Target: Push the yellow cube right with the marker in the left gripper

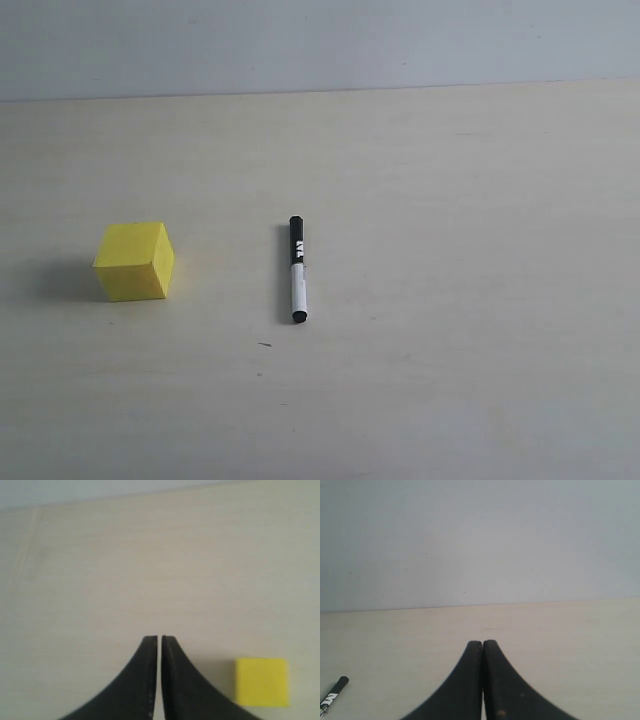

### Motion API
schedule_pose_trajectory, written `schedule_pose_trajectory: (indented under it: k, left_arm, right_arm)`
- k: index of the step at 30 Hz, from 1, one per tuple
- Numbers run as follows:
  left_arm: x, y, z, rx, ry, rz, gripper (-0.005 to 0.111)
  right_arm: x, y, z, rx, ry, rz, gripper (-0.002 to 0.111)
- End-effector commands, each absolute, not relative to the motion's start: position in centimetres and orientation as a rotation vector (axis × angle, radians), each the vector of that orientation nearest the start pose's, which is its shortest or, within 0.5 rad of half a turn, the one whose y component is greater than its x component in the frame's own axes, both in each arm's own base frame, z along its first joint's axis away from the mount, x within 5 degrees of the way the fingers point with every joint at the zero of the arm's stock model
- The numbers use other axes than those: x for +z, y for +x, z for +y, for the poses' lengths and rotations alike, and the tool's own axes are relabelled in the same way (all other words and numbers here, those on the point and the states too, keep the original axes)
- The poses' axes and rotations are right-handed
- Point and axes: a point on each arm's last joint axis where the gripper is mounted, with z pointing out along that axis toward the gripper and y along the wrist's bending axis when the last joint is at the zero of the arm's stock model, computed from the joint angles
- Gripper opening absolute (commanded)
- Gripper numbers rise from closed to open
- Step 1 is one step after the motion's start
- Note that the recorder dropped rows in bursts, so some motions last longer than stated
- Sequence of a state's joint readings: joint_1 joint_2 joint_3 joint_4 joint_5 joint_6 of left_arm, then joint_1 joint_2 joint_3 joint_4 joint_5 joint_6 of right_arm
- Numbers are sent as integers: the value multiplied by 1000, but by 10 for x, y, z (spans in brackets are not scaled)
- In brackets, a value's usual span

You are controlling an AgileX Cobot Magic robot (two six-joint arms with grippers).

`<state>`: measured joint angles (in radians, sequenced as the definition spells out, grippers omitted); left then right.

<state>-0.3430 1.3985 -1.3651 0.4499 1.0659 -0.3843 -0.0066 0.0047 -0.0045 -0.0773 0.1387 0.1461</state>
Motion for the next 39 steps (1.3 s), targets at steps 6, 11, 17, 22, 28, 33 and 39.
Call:
schedule_pose_trajectory:
  k: [6,11,17,22,28,33,39]
  left_arm:
    - [304,316,-154,-149,181,2766,45]
    - [265,325,-207,-194,245,2831,59]
    - [231,332,-257,-317,256,2922,57]
    - [199,335,-287,-317,274,2985,57]
    - [164,336,-299,-206,283,3120,57]
    - [147,336,-299,-138,281,3192,57]
    - [138,338,-301,-139,254,3189,57]
  right_arm:
    - [201,56,-1,37,65,1616,0]
    - [201,56,-1,36,64,1616,0]
    - [201,56,-1,38,66,1616,0]
    - [201,56,-1,38,66,1616,0]
    - [201,56,-1,36,64,1616,0]
    - [201,56,-1,37,66,1616,0]
    - [201,56,-1,37,66,1616,0]
